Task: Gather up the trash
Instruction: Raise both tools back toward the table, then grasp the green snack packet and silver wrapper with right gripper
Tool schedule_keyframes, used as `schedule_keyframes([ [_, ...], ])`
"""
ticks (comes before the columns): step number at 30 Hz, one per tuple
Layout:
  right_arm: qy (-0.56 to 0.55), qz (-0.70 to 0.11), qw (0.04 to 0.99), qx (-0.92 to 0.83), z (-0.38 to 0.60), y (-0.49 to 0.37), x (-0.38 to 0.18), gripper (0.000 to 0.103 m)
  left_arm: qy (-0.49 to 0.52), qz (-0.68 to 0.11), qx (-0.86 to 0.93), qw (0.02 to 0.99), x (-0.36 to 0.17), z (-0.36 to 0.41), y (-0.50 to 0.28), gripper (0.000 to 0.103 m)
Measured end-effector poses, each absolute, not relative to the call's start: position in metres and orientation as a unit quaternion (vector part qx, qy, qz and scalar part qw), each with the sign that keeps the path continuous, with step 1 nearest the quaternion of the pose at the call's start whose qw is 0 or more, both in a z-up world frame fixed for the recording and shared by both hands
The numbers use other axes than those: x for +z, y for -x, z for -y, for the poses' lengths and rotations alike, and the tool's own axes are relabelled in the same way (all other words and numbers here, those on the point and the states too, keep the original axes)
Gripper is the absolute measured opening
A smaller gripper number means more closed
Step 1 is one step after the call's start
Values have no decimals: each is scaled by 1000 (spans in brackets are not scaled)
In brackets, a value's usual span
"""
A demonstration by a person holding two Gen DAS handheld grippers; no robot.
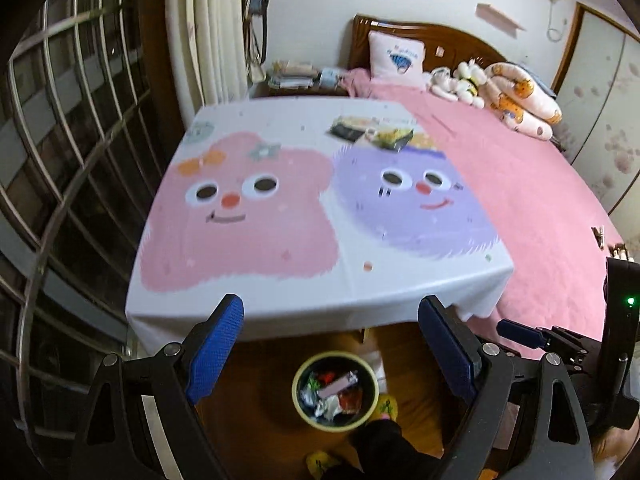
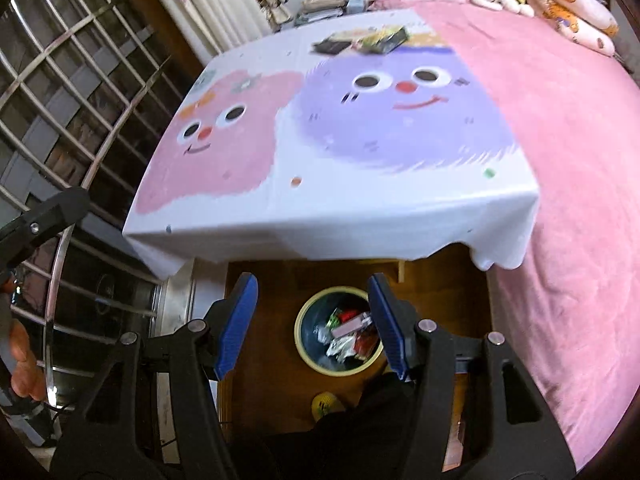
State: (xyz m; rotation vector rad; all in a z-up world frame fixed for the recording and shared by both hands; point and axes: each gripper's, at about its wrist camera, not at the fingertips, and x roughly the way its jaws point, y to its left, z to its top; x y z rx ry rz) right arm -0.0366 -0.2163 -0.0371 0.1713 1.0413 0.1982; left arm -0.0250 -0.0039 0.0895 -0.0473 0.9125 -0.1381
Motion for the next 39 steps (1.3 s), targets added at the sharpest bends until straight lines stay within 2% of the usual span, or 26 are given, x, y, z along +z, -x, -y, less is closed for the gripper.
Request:
schedule_keyframes([
  [10, -88, -460, 881, 70, 243, -14, 5, 55, 17, -403, -73, 912, 140, 10, -16, 90],
  [18, -96, -450, 885, 75, 273, -127, 13, 55, 7, -397, -49, 916, 144, 33, -110, 90],
  [25, -115, -470, 871, 80, 316, -277, -15, 56, 31, -452, -20, 891, 107, 59, -256, 90],
  [31, -128, -502, 852, 73, 343, -396, -58, 56, 70, -507, -8, 859, 46, 78, -378, 90],
  [34, -133, -524, 838, 72, 347, -441, -87, 56, 87, -521, -4, 849, 13, 85, -418, 90],
  [39, -151, -547, 819, 78, 344, -481, -123, 56, 112, -543, 7, 832, -31, 93, -462, 83],
])
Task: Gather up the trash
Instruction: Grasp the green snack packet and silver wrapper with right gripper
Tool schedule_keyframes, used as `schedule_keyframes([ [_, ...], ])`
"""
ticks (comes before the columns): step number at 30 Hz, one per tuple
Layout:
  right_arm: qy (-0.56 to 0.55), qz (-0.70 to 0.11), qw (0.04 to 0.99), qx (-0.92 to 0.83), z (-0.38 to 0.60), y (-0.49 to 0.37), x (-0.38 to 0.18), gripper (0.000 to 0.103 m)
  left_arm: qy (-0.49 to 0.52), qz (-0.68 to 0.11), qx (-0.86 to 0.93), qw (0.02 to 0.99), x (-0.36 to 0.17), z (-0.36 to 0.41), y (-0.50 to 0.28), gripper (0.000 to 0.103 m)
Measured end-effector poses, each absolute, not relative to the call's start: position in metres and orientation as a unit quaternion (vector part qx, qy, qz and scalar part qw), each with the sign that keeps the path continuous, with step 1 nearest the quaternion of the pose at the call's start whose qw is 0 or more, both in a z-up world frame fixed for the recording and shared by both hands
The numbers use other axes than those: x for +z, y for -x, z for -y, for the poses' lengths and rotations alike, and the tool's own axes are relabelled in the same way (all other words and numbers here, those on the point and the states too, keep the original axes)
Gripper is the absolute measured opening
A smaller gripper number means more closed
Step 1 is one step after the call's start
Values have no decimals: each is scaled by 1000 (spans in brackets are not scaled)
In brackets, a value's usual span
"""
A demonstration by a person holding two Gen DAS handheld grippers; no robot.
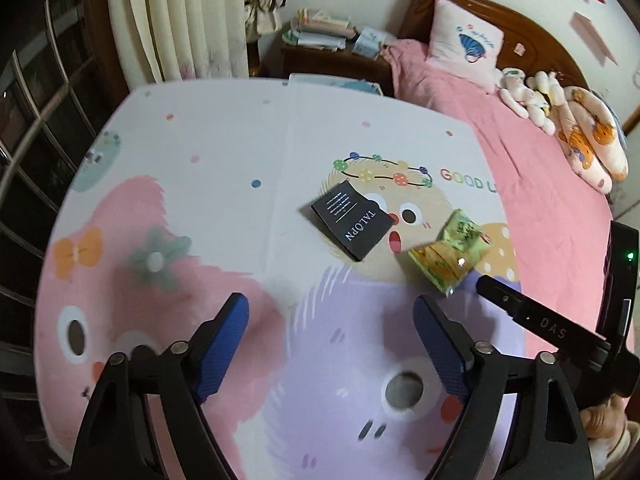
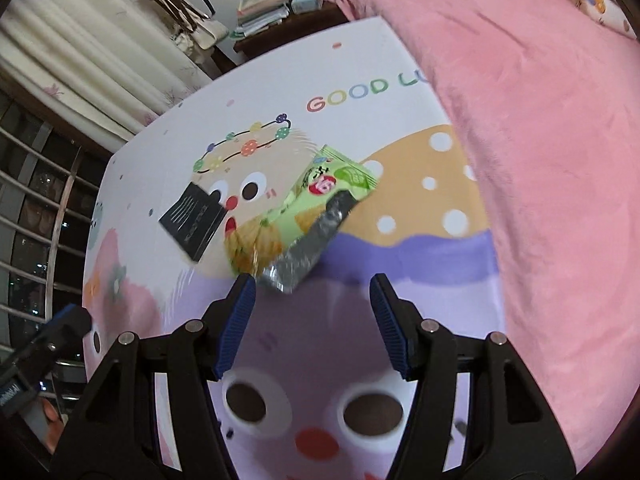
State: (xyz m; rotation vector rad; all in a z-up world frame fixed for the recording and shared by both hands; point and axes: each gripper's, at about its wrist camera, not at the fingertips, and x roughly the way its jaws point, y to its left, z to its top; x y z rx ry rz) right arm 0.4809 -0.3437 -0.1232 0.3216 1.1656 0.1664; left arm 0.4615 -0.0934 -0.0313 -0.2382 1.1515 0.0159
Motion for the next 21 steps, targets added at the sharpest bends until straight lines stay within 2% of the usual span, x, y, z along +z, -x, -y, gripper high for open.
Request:
schedule_keyframes([
  [8, -173, -562, 805, 85, 324, -515, -148, 57, 132, -551, 26, 824, -62, 94, -494, 82],
  [16, -139, -548, 822, 72, 303, -532, -145, 56, 155, -558, 32, 814, -78, 87, -512, 82],
  [18, -134, -544, 825, 67, 302, -534, -146, 48, 164, -561, 32, 810, -83, 88, -519, 82],
  [20, -136, -541, 827, 68, 303, -534, -146, 34, 171, -564, 32, 808, -86, 89, -525, 82],
  [21, -140, -540, 827, 74, 303, -535, -148, 31, 173, -565, 32, 806, -88, 91, -529, 82],
])
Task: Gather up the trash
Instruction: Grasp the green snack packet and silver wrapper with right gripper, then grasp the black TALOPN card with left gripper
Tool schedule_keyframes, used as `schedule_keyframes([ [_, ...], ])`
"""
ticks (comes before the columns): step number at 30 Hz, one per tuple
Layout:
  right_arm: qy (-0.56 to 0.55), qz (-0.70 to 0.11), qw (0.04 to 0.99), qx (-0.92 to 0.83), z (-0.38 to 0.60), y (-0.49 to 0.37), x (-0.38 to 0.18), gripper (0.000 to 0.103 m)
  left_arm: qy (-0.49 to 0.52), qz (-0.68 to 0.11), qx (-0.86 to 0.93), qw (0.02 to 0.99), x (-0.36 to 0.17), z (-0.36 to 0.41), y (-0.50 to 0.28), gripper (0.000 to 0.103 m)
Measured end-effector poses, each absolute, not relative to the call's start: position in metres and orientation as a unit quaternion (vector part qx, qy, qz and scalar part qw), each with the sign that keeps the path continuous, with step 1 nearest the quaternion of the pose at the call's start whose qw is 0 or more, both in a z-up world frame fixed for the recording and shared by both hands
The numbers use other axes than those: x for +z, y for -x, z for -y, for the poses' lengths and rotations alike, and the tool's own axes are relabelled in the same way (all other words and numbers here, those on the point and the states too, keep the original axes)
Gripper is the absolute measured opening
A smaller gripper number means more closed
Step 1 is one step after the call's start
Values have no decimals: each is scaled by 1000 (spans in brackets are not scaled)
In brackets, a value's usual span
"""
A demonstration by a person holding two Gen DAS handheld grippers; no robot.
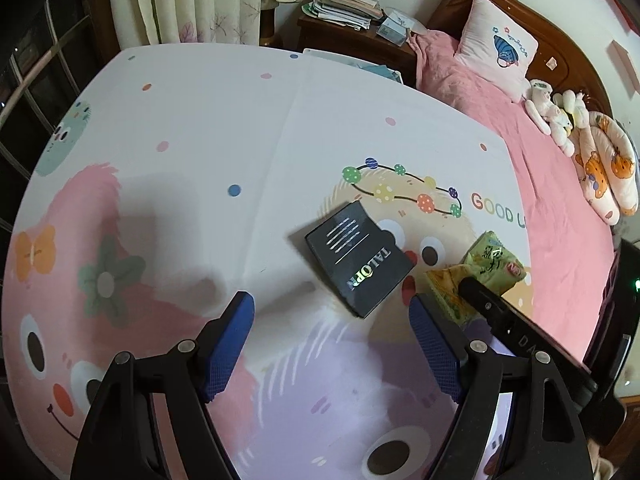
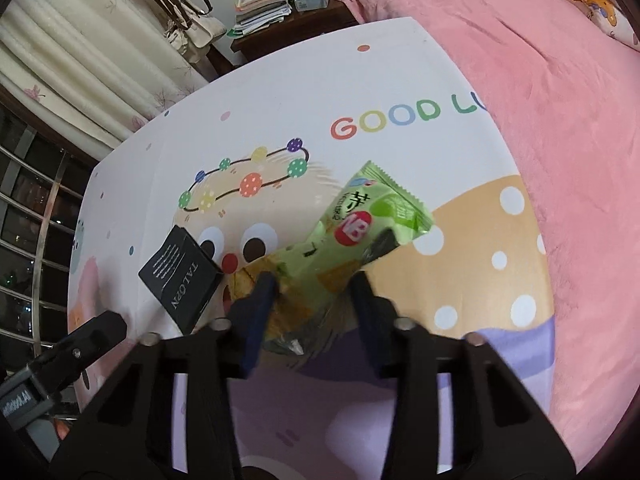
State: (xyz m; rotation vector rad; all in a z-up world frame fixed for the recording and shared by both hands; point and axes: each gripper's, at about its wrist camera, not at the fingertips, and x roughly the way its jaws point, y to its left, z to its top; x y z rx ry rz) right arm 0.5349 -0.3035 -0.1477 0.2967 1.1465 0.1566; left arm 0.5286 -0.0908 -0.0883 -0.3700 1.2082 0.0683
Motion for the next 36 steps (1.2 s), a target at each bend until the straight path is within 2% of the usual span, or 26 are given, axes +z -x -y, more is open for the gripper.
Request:
schedule_keyframes([
  [1, -144, -540, 825, 81, 305, -534, -148, 25, 174, -566, 32, 805, -89, 92, -531, 82],
  [5, -132, -534, 830, 96, 307, -531, -145, 13, 177, -575, 34, 798, -95, 101, -548, 82],
  [10, -116, -521, 837, 118, 311, -526, -137, 3, 180, -593, 63, 782, -105, 109, -568, 82],
  [17, -90, -509, 846, 129, 317, -523, -128, 2, 210, -612, 111, 754, -122, 111, -599, 81],
  [29, -92, -508, 846, 134, 324, -525, -127, 2, 179, -639, 148, 733, -143, 136, -627, 81],
  [34, -97, -511, 843, 136, 325, -520, -127, 2, 157, -639, 140, 740, -142, 141, -622, 70],
  [35, -97, -512, 842, 138, 325, -518, -128, 2, 158, -636, 136, 743, -141, 142, -619, 64],
  [36, -96, -513, 842, 139, 324, -515, -128, 2, 151, -634, 138, 746, -140, 143, -616, 47],
])
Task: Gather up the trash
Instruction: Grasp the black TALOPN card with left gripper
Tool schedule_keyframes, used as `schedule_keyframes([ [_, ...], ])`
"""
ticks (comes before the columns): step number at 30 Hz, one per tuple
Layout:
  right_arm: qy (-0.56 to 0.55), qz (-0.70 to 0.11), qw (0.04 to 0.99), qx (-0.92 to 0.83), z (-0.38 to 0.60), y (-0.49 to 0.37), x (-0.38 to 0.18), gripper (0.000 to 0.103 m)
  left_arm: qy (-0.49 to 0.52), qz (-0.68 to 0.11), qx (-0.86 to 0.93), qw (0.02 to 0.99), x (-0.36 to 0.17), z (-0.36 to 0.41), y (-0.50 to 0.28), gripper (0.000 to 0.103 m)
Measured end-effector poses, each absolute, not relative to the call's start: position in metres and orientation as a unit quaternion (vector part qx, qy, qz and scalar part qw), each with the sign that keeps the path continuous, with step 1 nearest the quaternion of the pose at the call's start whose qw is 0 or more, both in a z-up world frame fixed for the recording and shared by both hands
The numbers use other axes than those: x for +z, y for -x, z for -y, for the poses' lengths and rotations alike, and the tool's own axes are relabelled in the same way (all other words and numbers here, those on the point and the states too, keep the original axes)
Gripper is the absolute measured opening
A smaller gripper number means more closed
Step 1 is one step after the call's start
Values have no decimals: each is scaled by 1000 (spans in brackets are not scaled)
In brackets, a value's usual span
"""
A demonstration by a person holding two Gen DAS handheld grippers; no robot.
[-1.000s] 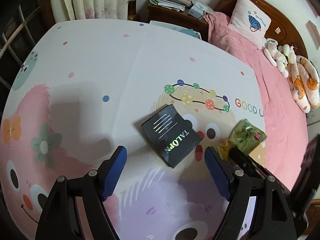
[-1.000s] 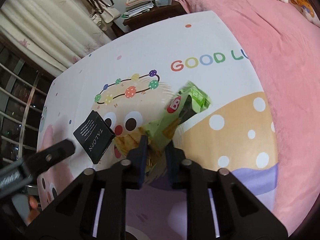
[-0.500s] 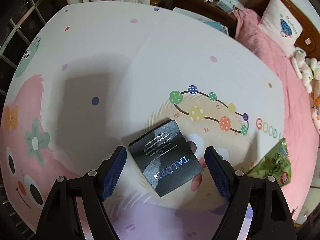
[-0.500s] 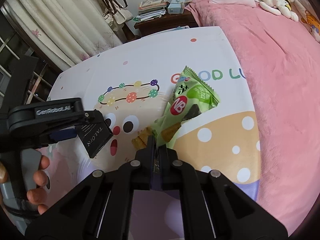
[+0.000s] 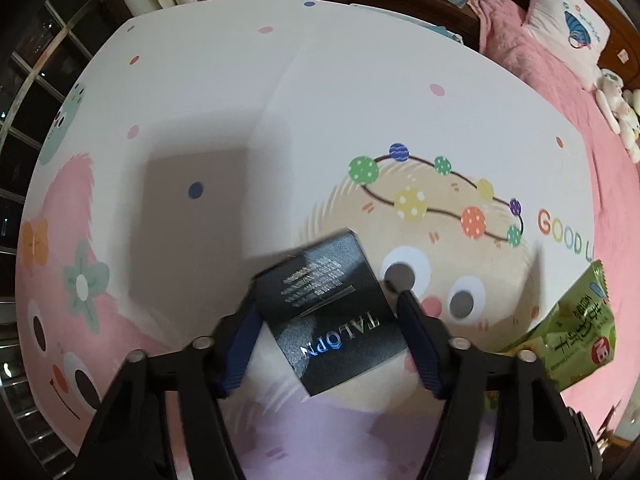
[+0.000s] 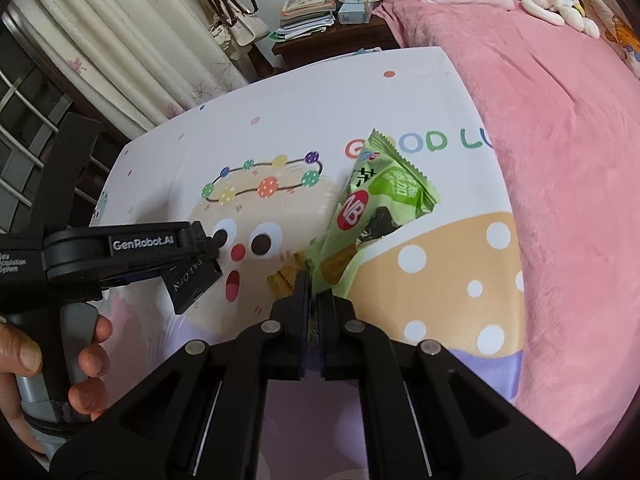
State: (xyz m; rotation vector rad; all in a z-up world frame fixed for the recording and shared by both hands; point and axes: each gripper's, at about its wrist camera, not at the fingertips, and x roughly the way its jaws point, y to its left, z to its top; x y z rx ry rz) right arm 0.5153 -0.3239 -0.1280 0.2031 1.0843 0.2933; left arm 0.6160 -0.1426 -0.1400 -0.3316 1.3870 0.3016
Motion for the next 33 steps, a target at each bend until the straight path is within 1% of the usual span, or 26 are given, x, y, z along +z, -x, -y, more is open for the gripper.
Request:
schedule_keyframes([
  [1, -95, -514, 841, 140, 322, -513, -128, 2, 146, -630, 138, 750, -138, 143, -613, 44],
  [2, -95, -515, 840, 141, 321, -510, -128, 2, 153, -627, 127, 753, -136, 142, -609, 35],
  [3, -94, -515, 840, 143, 320, -507, -128, 2, 160, -628, 119, 753, -137, 140, -605, 24],
  [4, -93, -516, 839, 145, 318, -503, -128, 2, 164, -629, 113, 752, -137, 139, -602, 21],
  [10, -86, -521, 836, 148, 308, -479, -130, 1, 171, -625, 94, 756, -132, 139, -581, 20],
  [14, -88, -524, 833, 152, 304, -467, -131, 1, 145, -622, 70, 766, -132, 147, -572, 17],
  [18, -86, -526, 832, 156, 301, -456, -131, 1, 122, -629, 27, 767, -136, 156, -562, 17],
  [22, -81, -529, 830, 160, 300, -453, -131, 1, 111, -627, 23, 771, -134, 154, -555, 17],
  [23, -81, -529, 829, 160, 300, -453, -131, 1, 113, -627, 23, 770, -133, 155, -556, 18],
  [25, -82, -529, 829, 161, 301, -453, -131, 1, 116, -628, 26, 769, -133, 151, -554, 23],
  [27, -82, -529, 829, 162, 301, -454, -130, 1, 122, -626, 28, 770, -132, 149, -554, 43],
  [33, -83, -529, 828, 165, 301, -455, -130, 1, 144, -628, 33, 764, -135, 138, -552, 65],
])
